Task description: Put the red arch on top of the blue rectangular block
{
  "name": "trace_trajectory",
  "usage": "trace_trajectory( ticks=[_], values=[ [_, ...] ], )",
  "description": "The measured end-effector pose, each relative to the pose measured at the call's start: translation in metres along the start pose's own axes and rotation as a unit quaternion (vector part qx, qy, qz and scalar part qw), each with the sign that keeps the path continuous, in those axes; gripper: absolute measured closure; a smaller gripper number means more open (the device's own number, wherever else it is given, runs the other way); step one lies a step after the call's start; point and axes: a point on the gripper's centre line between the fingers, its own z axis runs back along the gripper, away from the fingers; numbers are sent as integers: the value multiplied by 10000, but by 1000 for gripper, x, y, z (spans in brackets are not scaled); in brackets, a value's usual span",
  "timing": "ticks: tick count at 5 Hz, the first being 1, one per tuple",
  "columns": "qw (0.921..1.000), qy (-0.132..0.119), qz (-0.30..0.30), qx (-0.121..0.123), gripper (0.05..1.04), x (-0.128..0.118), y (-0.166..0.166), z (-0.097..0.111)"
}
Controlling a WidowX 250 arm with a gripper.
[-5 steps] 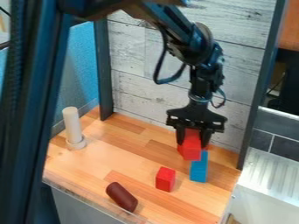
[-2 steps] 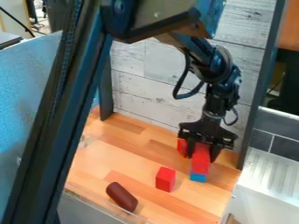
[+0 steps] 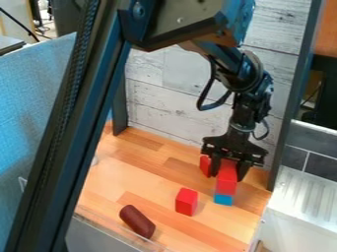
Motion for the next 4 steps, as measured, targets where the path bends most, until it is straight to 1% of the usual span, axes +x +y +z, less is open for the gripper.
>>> trace_trajectory(
  ticks=[2, 3, 4],
  values=[
    [10000, -72, -24, 35, 483, 6, -1, -3],
    [9999, -90, 10, 90, 388, 6, -1, -5],
    [9998, 16, -23, 185, 120, 1, 0, -16]
  ],
)
